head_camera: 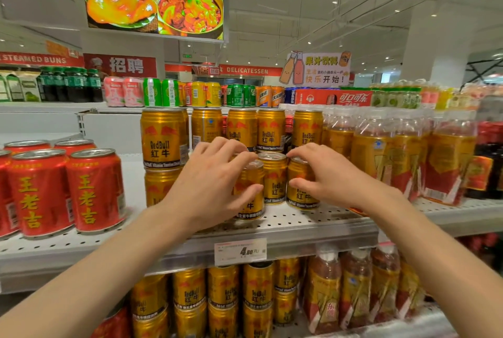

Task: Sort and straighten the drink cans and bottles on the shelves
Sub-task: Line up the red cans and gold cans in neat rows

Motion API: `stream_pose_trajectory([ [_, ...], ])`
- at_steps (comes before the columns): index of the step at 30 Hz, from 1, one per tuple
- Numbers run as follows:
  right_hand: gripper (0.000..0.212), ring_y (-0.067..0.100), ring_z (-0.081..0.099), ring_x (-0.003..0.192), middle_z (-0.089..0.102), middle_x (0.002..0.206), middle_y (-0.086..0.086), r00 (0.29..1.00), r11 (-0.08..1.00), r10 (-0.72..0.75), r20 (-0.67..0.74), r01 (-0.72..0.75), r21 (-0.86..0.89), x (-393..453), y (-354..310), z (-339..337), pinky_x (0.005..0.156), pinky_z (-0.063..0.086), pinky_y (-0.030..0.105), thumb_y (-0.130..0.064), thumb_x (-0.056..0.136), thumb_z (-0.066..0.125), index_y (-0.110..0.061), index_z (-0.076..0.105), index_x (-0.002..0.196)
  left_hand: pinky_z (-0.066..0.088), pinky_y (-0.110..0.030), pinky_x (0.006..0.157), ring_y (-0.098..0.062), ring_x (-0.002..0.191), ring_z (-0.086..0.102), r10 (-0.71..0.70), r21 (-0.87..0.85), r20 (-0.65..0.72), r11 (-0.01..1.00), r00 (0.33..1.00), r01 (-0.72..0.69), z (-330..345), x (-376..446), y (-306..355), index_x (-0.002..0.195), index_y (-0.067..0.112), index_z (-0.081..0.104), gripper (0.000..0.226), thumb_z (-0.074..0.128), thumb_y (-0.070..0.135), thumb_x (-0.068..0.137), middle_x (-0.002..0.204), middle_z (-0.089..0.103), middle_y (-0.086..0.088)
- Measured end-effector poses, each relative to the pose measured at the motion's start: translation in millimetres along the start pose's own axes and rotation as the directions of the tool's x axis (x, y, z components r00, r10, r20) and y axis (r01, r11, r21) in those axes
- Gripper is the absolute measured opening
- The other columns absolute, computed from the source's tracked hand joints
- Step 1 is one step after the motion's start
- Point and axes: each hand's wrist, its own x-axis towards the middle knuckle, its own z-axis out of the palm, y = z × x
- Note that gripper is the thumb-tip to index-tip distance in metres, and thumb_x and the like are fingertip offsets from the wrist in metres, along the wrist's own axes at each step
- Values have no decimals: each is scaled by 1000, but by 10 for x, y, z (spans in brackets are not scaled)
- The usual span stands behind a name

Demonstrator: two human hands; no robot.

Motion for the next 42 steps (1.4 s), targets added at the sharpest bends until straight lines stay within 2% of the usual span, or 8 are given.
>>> stream_pose_trajectory([
  [6, 61, 11, 44, 139, 45, 153, -7, 999, 1000, 13, 50, -14, 17, -103, 132, -124, 110, 37, 27, -33, 95, 67, -26, 41, 149, 45, -34, 98, -10, 120, 50, -4, -79, 104, 997, 995, 12, 52, 62, -26, 135, 34, 56, 59, 38, 68, 91, 129, 61, 13],
  [11, 62, 13, 46, 137, 49, 149, -5, 999, 1000, -1, -39, 1, 9, -5, 29, -198, 113, 40, 34, -47, 93, 65, -26, 44, 147, 45, -35, 98, -10, 120, 48, -8, -93, 123, 995, 992, 20, 51, 78, -35, 136, 33, 56, 53, 47, 62, 93, 130, 60, 13],
  [17, 40, 17, 62, 105, 64, 121, -3, 999, 999, -27, 47, 25, 46, 277, -161, 16, 89, 54, 37, -56, 91, 63, -29, 50, 117, 44, -35, 99, -9, 121, 46, 1, -111, 142, 994, 990, 15, 15, 82, -51, 139, 34, 53, 54, 47, 60, 91, 131, 58, 14],
  [21, 34, 15, 57, 89, 61, 106, -6, 999, 996, -45, 28, 43, 83, 306, -120, 15, 74, 47, 32, -54, 91, 65, -28, 48, 105, 40, -34, 105, -8, 126, 41, 24, -112, 196, 994, 980, -2, -4, 85, -82, 144, 37, 45, 62, 55, 61, 89, 138, 51, 14],
  [27, 31, 14, 58, 104, 61, 109, -11, 996, 981, -59, 66, 46, 189, 129, -42, -159, 90, 52, 38, -53, 87, 70, -31, 53, 99, 39, -41, 110, -11, 136, 41, 29, -96, 247, 995, 969, -6, -23, 113, -94, 148, 39, 38, 68, 57, 64, 87, 150, 44, 13],
  [33, 36, 13, 57, 100, 61, 107, -11, 998, 983, -60, 24, 55, 177, 15, -62, -191, 89, 52, 36, -58, 84, 69, -30, 54, 98, 36, -36, 109, -11, 137, 41, 21, -45, 223, 999, 975, -11, 17, 138, -75, 149, 38, 35, 70, 54, 66, 88, 151, 43, 13],
  [37, 57, 4, 50, 124, 53, 139, -15, 997, 982, -27, 71, 13, 191, -34, 25, -296, 98, 42, 25, -65, 85, 62, -34, 51, 131, 32, -34, 110, -11, 137, 37, 32, -39, 212, 999, 977, -25, 32, 131, -67, 150, 37, 32, 70, 52, 65, 89, 151, 41, 12],
  [42, 58, 9, 45, 137, 44, 154, -10, 984, 996, 41, 172, -55, 76, -139, 157, -332, 113, 40, 33, -49, 96, 60, -32, 41, 148, 32, -35, 113, -10, 139, 35, 88, -61, 181, 995, 980, -78, 72, 261, 113, 154, 36, 24, 76, 43, 71, 90, 156, 35, 12],
])
